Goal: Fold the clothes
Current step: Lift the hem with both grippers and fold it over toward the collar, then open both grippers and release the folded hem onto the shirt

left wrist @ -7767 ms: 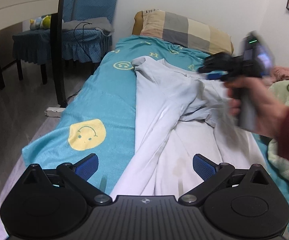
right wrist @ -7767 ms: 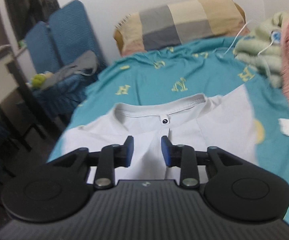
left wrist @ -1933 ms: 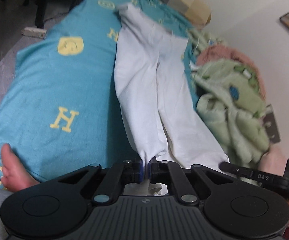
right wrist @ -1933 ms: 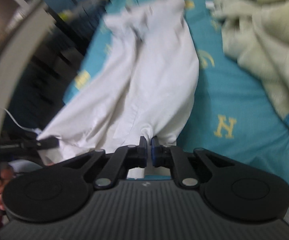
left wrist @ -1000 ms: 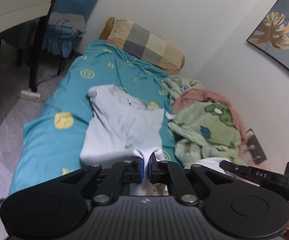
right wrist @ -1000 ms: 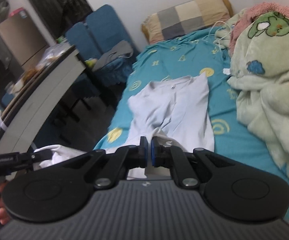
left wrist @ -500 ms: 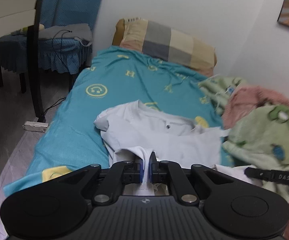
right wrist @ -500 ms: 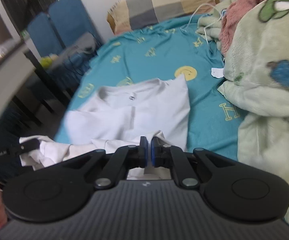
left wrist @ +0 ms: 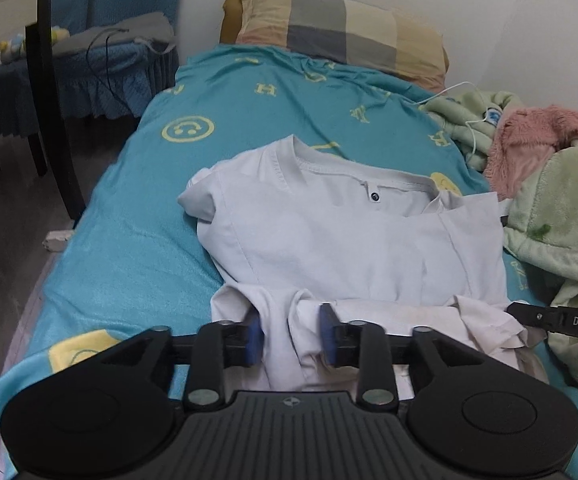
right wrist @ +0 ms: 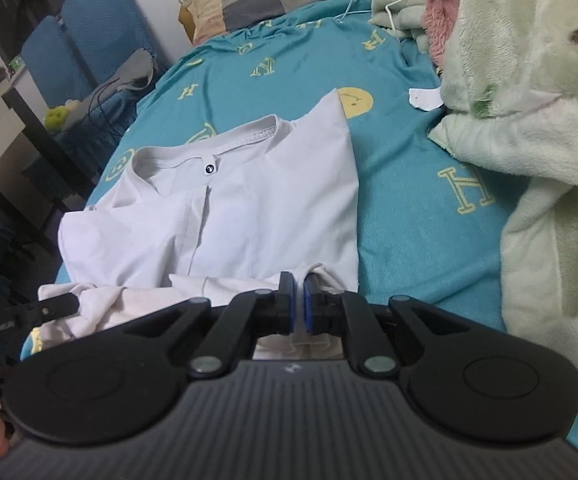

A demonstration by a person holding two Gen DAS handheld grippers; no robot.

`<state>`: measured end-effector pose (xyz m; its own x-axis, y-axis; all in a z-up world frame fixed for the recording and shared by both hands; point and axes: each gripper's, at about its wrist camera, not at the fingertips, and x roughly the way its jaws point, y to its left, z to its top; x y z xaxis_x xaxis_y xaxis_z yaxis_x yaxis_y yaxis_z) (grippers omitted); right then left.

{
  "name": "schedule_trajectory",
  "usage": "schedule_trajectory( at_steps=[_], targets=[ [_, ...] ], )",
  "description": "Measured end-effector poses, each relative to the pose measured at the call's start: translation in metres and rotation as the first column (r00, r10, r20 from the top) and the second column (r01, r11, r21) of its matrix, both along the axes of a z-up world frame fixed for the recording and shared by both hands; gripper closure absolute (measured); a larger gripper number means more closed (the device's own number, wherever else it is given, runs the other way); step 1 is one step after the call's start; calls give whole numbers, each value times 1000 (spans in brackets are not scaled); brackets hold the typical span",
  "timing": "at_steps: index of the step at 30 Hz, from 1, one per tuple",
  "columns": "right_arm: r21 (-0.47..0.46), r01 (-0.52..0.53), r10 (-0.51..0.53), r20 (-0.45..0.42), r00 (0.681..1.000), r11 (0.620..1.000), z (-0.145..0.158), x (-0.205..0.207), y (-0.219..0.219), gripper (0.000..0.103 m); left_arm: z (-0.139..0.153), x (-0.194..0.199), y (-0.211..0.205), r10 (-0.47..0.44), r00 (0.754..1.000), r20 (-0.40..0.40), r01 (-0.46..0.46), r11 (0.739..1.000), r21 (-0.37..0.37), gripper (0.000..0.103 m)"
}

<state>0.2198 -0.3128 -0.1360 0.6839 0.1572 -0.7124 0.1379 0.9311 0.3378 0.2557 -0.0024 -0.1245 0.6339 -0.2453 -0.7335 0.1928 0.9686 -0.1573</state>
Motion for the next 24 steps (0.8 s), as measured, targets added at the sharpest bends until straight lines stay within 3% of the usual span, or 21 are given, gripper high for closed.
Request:
schedule_trajectory(
  at_steps=[3,5,7,8,13,16,19,24],
  targets=[
    [-25,25,-24,28,999,999,13,-19,2,80,22,-30,-3,-7,999,47,6,1000,14,46],
    [-40,23,-20,65,998,999,24,-34,5,56,34,-49,-9,-25,997,71,23,999,34,40],
    [-54,14,-9,96,995,998,37,-51,9,46,47,-69,-13,-34,995,98,31,999,39,32],
    [-63,6,0,111,994,998,43,-60,12,42,53,-79,-15,-37,993,115,33,999,35,24],
    [-72,-43,56,186,981,996,69,-106,28,42,79,-136,-12,-35,988,153,37,999,-9,9],
    [-64,-70,81,184,980,996,67,-132,41,42,80,-165,3,14,996,91,-3,993,-114,7],
    [-6,-95,95,108,990,995,53,-142,48,42,66,-176,21,74,997,-29,-78,973,-216,6],
    [137,-50,54,-29,998,989,32,-144,51,42,29,-166,40,123,960,-252,-194,941,-278,7]
  ],
)
